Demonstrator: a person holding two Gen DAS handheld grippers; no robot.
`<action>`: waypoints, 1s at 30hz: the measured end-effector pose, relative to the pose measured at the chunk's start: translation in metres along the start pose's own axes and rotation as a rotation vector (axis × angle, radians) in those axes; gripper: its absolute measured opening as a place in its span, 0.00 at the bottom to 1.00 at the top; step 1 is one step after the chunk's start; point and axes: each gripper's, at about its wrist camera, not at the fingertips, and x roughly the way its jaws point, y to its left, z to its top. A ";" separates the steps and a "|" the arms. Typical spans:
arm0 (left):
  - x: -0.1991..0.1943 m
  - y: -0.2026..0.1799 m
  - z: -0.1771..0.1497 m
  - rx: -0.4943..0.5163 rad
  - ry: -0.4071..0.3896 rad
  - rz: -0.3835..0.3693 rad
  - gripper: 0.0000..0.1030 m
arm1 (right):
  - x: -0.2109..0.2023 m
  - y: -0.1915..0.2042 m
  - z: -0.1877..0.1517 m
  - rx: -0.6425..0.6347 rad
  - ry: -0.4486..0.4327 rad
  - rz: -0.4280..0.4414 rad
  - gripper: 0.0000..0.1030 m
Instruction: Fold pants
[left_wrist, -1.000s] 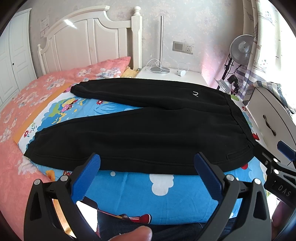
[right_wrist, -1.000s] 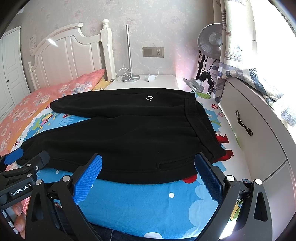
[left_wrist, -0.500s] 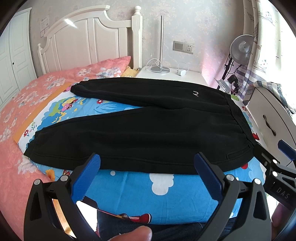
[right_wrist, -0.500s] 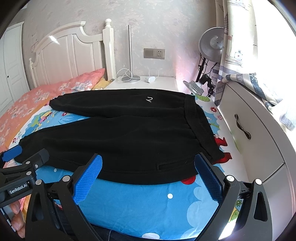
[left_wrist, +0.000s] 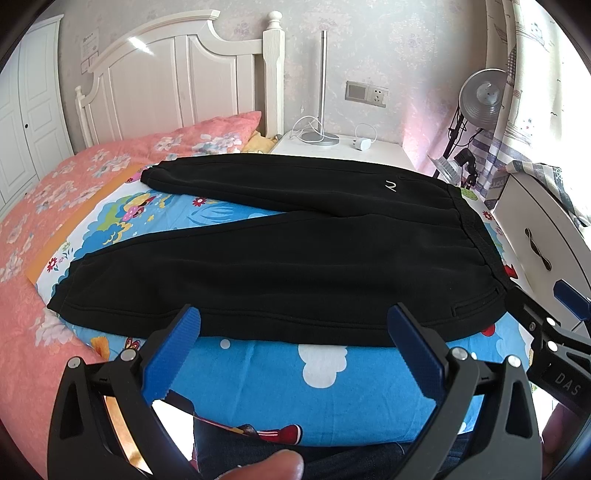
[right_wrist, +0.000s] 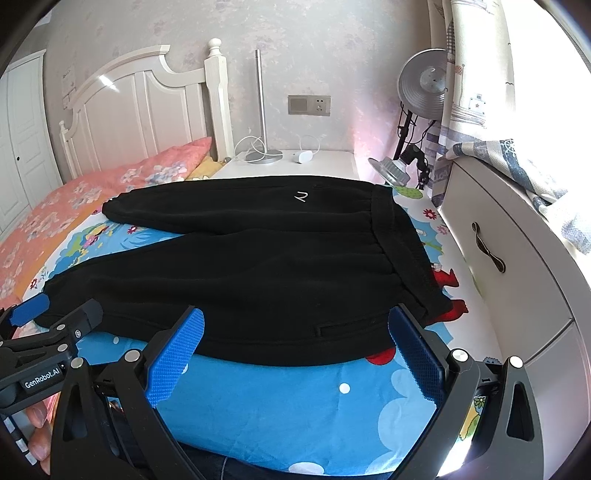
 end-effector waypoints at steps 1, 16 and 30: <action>0.000 0.000 -0.001 0.000 0.000 -0.001 0.98 | 0.000 0.000 0.000 0.001 0.000 0.000 0.94; 0.000 0.000 -0.001 -0.001 0.001 -0.001 0.98 | -0.001 0.000 -0.001 0.003 0.000 0.001 0.94; 0.000 -0.001 -0.003 -0.003 0.002 -0.004 0.98 | 0.002 -0.002 -0.002 0.009 0.004 0.020 0.94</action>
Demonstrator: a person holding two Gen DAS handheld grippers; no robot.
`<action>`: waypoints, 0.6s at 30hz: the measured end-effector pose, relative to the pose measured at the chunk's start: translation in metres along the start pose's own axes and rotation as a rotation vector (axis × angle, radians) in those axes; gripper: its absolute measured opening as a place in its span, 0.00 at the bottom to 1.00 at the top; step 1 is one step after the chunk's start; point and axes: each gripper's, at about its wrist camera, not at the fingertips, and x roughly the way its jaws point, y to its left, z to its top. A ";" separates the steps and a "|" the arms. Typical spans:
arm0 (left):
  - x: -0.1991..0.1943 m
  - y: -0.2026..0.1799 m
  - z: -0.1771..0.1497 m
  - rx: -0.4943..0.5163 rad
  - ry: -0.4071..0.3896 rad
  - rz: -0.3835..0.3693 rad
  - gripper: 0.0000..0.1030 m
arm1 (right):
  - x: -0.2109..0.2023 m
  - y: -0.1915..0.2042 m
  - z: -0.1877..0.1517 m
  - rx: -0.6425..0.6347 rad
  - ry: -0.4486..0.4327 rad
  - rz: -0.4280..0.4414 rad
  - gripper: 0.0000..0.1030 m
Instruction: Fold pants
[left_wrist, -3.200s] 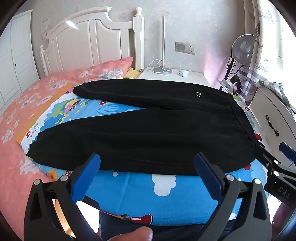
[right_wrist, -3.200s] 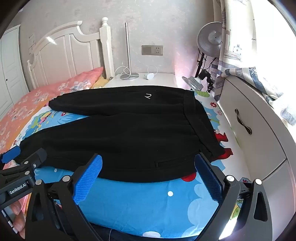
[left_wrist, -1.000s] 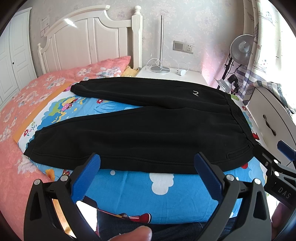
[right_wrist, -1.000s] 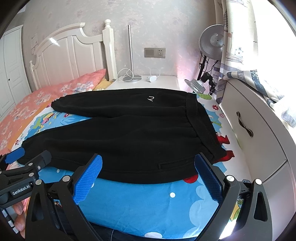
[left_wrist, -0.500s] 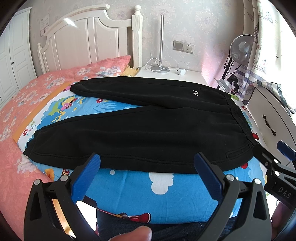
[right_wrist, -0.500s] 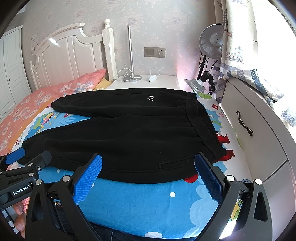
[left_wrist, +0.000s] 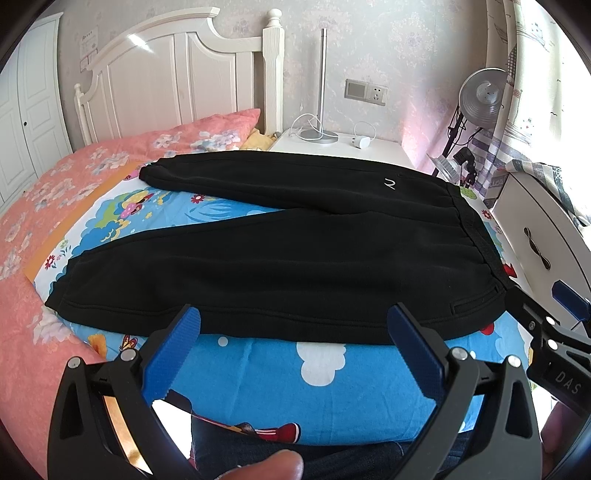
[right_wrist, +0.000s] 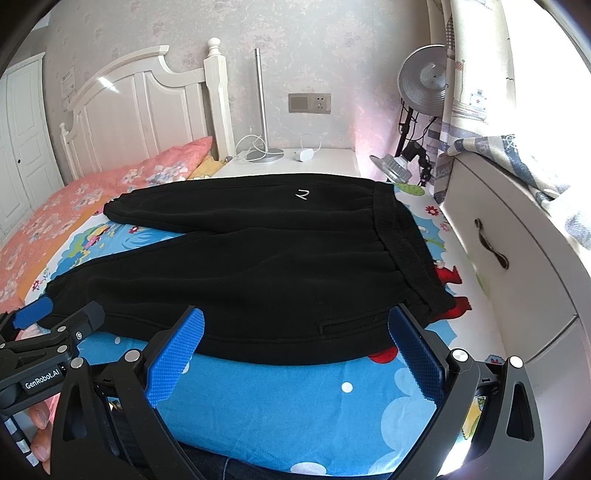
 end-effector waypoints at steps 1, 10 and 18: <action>0.001 0.000 -0.001 -0.005 0.002 -0.011 0.98 | 0.002 -0.001 0.000 0.004 0.006 0.010 0.94; 0.035 0.009 0.004 -0.043 0.050 -0.157 0.98 | 0.089 -0.090 0.067 0.174 0.090 0.008 0.94; 0.094 0.026 0.033 -0.100 0.102 -0.209 0.98 | 0.271 -0.190 0.179 0.120 0.304 -0.030 0.94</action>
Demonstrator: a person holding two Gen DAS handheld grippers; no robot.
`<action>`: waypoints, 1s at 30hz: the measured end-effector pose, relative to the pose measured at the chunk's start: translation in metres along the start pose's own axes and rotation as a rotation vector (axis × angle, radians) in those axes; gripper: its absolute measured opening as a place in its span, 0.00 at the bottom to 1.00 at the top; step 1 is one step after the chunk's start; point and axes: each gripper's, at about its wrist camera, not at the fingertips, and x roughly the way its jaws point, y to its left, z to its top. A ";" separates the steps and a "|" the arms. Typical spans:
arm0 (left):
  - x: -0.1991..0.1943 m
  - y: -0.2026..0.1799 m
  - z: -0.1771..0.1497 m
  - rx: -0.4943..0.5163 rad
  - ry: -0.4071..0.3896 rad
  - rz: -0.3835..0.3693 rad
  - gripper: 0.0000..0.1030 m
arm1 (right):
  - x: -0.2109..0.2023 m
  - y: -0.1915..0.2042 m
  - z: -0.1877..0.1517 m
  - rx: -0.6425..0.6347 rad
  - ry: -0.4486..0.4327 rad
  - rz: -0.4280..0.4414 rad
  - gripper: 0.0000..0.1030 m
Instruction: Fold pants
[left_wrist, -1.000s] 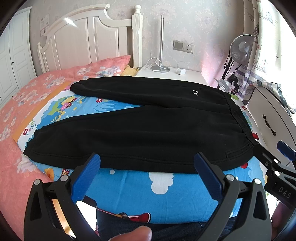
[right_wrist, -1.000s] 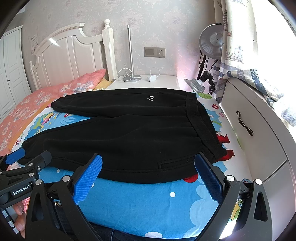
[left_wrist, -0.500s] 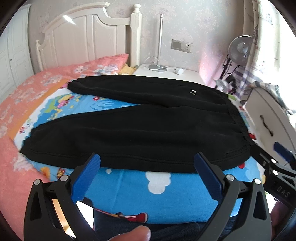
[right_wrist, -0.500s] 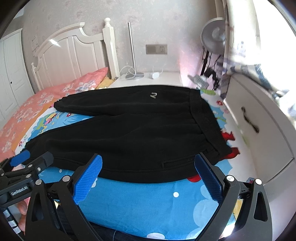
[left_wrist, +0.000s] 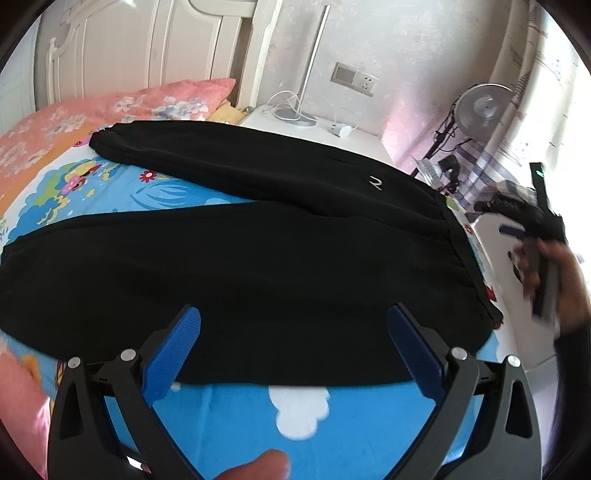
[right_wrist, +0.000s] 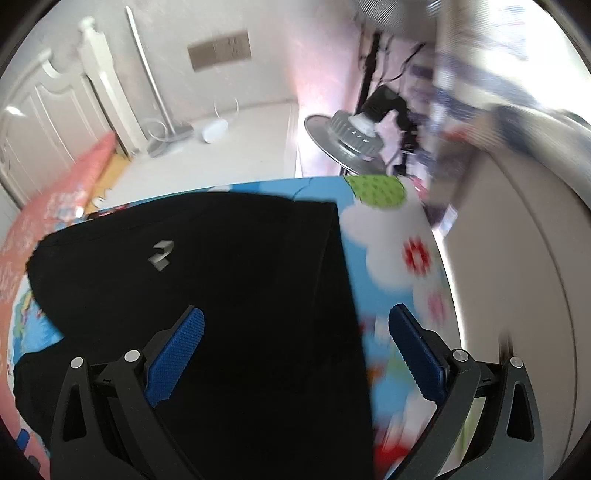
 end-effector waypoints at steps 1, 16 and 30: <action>0.007 0.005 0.004 -0.012 0.009 0.003 0.98 | 0.018 -0.005 0.016 -0.025 0.028 0.005 0.94; 0.064 0.073 0.048 -0.112 0.109 0.146 0.98 | 0.155 0.038 0.097 -0.643 0.292 0.026 0.91; 0.088 0.071 0.111 -0.110 0.051 0.094 0.98 | 0.048 0.051 0.080 -0.644 0.062 0.222 0.06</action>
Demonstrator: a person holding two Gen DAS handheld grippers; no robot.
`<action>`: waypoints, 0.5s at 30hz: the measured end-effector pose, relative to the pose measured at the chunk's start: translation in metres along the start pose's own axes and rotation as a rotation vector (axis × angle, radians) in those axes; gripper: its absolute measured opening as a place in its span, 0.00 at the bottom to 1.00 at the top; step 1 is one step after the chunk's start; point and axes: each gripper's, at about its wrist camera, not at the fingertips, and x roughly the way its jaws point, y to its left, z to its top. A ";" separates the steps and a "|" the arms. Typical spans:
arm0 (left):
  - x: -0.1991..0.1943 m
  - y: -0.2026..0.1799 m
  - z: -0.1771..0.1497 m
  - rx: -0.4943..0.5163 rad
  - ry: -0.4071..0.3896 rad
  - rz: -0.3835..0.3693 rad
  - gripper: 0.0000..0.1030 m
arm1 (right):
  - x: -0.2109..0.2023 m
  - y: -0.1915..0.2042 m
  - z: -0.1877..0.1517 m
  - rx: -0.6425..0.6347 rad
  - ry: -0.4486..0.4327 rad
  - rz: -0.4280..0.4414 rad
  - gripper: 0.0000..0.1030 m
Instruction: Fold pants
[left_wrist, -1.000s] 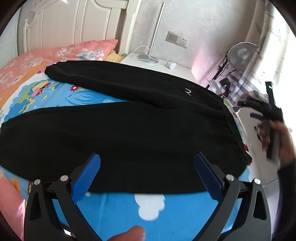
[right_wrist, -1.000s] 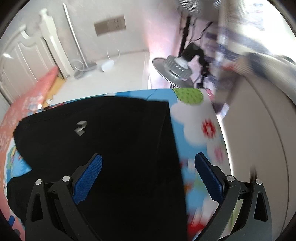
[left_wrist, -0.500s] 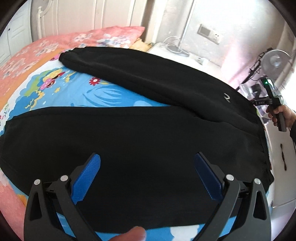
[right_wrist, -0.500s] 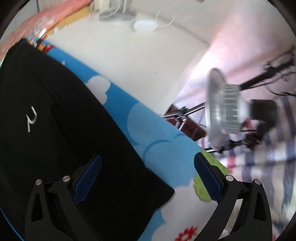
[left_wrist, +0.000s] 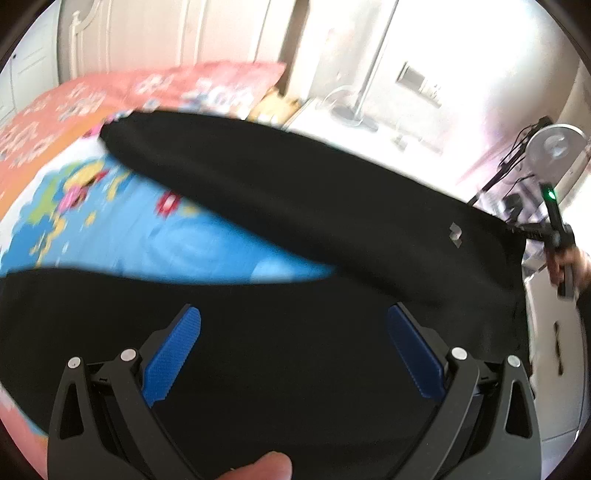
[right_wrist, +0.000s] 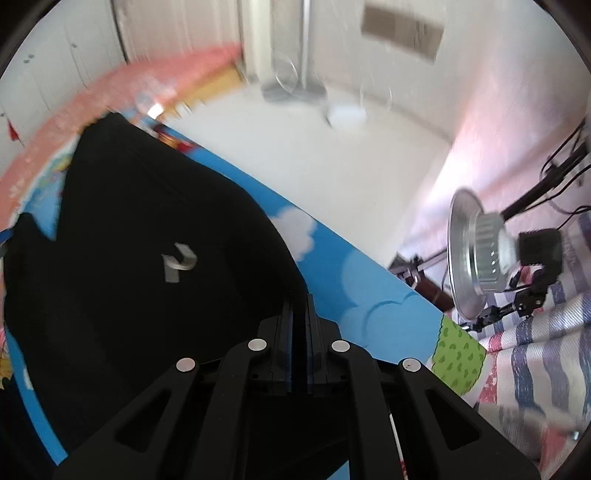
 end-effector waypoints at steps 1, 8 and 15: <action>0.001 -0.005 0.007 0.006 -0.009 -0.007 0.98 | -0.011 0.008 -0.005 -0.015 -0.022 -0.012 0.06; 0.022 -0.023 0.054 -0.083 0.047 -0.274 0.98 | -0.082 0.112 -0.072 -0.062 -0.192 -0.069 0.06; 0.105 -0.014 0.078 -0.306 0.279 -0.555 0.59 | -0.061 0.162 -0.140 0.079 -0.166 -0.001 0.06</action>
